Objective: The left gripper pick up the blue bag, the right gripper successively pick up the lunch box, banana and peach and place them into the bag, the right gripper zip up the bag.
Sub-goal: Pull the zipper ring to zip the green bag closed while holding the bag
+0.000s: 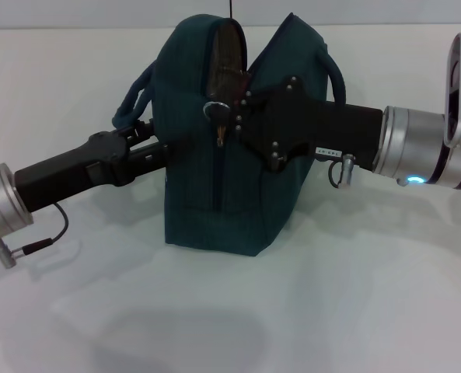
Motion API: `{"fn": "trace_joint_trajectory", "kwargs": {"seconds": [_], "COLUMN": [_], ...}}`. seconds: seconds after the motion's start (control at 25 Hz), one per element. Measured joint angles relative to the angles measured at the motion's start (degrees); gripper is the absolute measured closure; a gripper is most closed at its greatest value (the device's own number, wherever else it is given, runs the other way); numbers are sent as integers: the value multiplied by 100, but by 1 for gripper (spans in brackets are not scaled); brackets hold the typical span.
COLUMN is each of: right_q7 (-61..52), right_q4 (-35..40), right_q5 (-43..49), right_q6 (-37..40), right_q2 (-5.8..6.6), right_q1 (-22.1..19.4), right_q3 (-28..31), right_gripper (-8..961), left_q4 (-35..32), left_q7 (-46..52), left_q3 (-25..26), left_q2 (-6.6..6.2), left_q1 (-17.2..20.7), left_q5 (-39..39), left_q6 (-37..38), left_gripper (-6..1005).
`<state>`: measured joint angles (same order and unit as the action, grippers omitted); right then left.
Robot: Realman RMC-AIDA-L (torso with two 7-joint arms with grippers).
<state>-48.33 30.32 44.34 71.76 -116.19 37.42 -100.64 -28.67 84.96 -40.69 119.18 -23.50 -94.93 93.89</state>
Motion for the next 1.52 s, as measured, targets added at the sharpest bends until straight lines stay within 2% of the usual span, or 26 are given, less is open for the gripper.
{"fn": "trace_joint_trajectory", "kwargs": {"seconds": [0.24,0.48,0.68,1.12,1.52], "right_q7": [0,0,-25,-96,-897], "right_q4": [0,8,47,12,-150], "right_q5": [-4,-5,-5,-211,-233], "right_q6": [26,95,145,305,274], "right_q2": [0,1,0,21,44], "right_q1": [-10,-42,-60,-69,-32], "right_q3": [0,0,7,46,294], "right_gripper": [947,947,947,947,947], "left_q4": [0,2,2,0,-1], "left_q7": [-14,-7,-42,-280,-453], "left_q3": [0,-1,-47,-71,-137], "left_q2": [-15,-45,-26,7,9], "left_q1": [67,117,99,29,27], "left_q5": [-3,74,-6,-209,-301], "left_q6": [-2,39,61,315,464], "left_gripper": [238,471,718,906,945]}}
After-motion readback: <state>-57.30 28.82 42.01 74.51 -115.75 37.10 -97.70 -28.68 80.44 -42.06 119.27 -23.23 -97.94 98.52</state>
